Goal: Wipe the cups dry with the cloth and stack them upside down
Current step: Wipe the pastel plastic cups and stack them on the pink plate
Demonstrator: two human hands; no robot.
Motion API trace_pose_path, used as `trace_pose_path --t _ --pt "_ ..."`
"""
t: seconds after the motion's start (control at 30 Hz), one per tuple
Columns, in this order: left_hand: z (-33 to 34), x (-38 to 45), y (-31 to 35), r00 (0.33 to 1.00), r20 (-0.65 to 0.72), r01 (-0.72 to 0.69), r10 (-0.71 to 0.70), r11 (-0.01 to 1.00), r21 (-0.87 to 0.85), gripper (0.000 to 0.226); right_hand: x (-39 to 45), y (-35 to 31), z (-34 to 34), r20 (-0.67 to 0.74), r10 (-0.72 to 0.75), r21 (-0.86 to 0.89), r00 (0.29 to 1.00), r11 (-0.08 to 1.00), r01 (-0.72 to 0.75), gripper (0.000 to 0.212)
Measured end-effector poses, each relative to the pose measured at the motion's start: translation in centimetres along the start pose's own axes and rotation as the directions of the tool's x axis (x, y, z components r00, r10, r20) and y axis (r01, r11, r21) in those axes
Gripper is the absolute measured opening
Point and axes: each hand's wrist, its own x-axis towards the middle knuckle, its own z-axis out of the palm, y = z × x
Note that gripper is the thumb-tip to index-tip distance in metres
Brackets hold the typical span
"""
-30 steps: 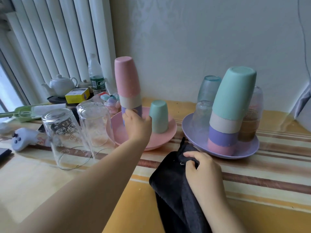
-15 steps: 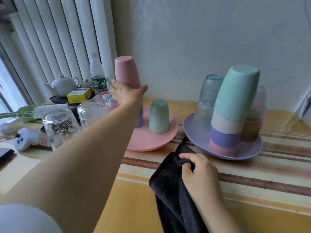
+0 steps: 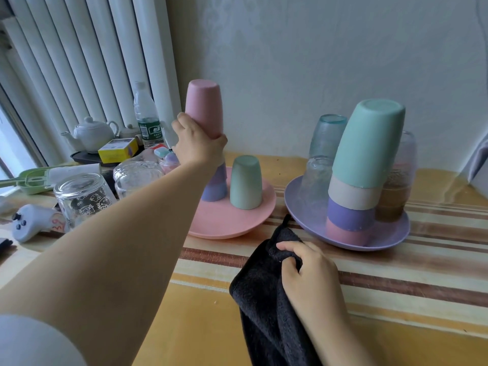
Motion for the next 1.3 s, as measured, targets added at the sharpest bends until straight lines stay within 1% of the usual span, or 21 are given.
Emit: trace_pose_path --t 0.07,0.13,0.2,0.27,0.5,0.7,0.77,0.83,0.9,1.0,1.07,1.1,1.13,1.2,1.27,1.3 --pt "-0.1 0.2 0.2 1.000 0.017 -0.014 0.013 0.999 0.037 0.072 0.0 0.0 0.0 -0.001 0.003 0.000 1.000 1.000 -0.003 0.036" --pt "-0.1 0.3 0.2 1.000 0.018 0.007 -0.008 0.999 0.041 0.072 0.0 -0.1 -0.1 0.000 0.001 0.006 1.000 1.000 -0.001 0.036" --pt "0.0 0.4 0.0 0.999 0.020 0.043 -0.043 0.999 -0.004 0.072 0.0 -0.1 -0.1 0.004 0.000 0.006 1.000 1.000 0.000 0.036" --pt "0.0 0.6 -0.2 0.999 0.020 0.048 -0.046 0.996 -0.074 0.073 0.0 -0.1 -0.1 0.005 -0.001 0.004 1.000 1.000 0.001 0.036" --pt "-1.0 1.7 0.5 0.994 -0.049 -0.104 0.095 0.965 -0.241 0.080 0.0 -0.1 0.0 0.001 -0.002 -0.009 1.000 1.000 0.002 0.037" --pt "-2.4 0.2 3.9 0.985 -0.112 -0.160 0.127 0.917 -0.365 0.083 -0.1 0.0 0.0 -0.006 0.000 -0.001 1.000 1.000 0.000 0.036" --pt "-3.3 -2.1 5.0 0.991 -0.049 -0.132 0.122 0.914 -0.383 0.081 -0.1 0.1 -0.1 -0.008 0.004 0.015 1.000 1.000 -0.003 0.036" --pt "-4.0 -5.1 4.6 0.987 0.088 -0.084 0.132 0.909 -0.409 0.078 -0.1 0.2 -0.2 -0.003 0.021 0.056 1.000 0.998 -0.021 0.036" --pt "-5.0 -8.9 3.0 0.959 0.256 0.009 0.125 0.884 -0.467 0.077 0.0 0.1 -0.4 -0.013 0.051 0.131 0.999 0.990 -0.049 0.037" --pt "-7.2 -14.3 0.2 0.888 0.460 0.238 0.006 0.850 -0.470 0.077 0.2 -0.2 -1.0 -0.100 0.144 0.343 0.985 0.934 -0.101 0.039" --pt "-8.2 -16.8 -1.3 0.846 0.531 0.341 -0.036 0.802 -0.490 0.070 0.5 -0.5 -1.6 -0.164 0.223 0.496 0.961 0.861 -0.116 0.045" --pt "-8.4 -17.5 -1.9 0.836 0.547 0.367 -0.038 0.780 -0.506 0.063 0.5 -0.8 -1.9 -0.196 0.232 0.545 0.953 0.833 -0.091 0.048" --pt "-8.4 -18.1 -2.5 0.828 0.559 0.380 -0.035 0.768 -0.515 0.058 0.5 -1.2 -2.2 -0.223 0.218 0.578 0.950 0.814 -0.052 0.047" --pt "-8.3 -18.9 -3.1 0.816 0.578 0.384 -0.020 0.765 -0.516 0.059 -0.1 -2.4 -2.5 -0.227 0.114 0.615 0.967 0.787 0.052 0.039" --pt "-8.1 -19.5 -3.3 0.802 0.597 0.366 0.024 0.770 -0.522 0.064 -1.2 -3.7 -2.0 -0.137 -0.050 0.639 0.989 0.759 0.127 0.035" --pt "-8.1 -19.7 -3.4 0.791 0.609 0.348 0.057 0.778 -0.524 0.063 -1.6 -4.0 -1.5 -0.100 -0.143 0.603 0.985 0.778 0.174 0.037"
